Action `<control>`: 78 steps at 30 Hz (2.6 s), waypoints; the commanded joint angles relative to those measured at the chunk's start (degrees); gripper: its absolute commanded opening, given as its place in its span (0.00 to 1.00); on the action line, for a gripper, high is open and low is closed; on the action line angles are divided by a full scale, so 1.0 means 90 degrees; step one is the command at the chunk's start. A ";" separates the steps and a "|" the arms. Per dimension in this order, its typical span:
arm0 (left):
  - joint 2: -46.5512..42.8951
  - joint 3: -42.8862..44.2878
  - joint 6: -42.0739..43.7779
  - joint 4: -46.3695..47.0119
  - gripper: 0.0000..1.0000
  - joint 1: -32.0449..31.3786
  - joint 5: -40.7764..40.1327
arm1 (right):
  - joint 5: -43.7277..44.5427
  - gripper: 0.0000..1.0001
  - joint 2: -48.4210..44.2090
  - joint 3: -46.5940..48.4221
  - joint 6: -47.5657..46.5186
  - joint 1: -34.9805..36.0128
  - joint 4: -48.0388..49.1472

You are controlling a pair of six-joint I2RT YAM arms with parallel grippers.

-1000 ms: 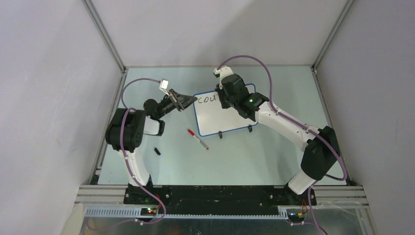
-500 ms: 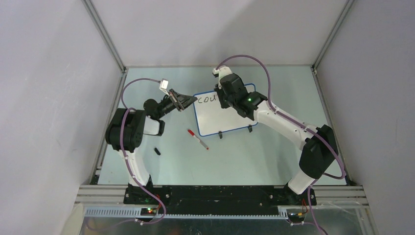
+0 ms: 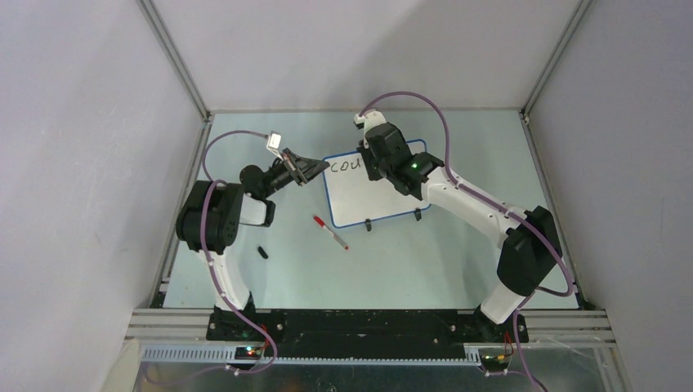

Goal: Write a sentence on the whiteboard

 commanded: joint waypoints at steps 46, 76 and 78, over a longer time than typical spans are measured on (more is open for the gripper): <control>-0.0344 -0.0036 0.0194 0.0334 0.00 0.0000 0.0067 | 0.0499 0.00 -0.0004 0.0068 -0.0114 0.0226 -0.0294; -0.0346 -0.0037 0.0222 0.0334 0.00 -0.0019 0.0072 | 0.0472 0.00 0.0371 0.0724 -0.0162 0.0158 -0.0360; -0.0345 -0.0041 0.0224 0.0334 0.00 -0.0018 0.0073 | 0.0480 0.00 0.0373 0.0729 -0.0165 0.0135 -0.0367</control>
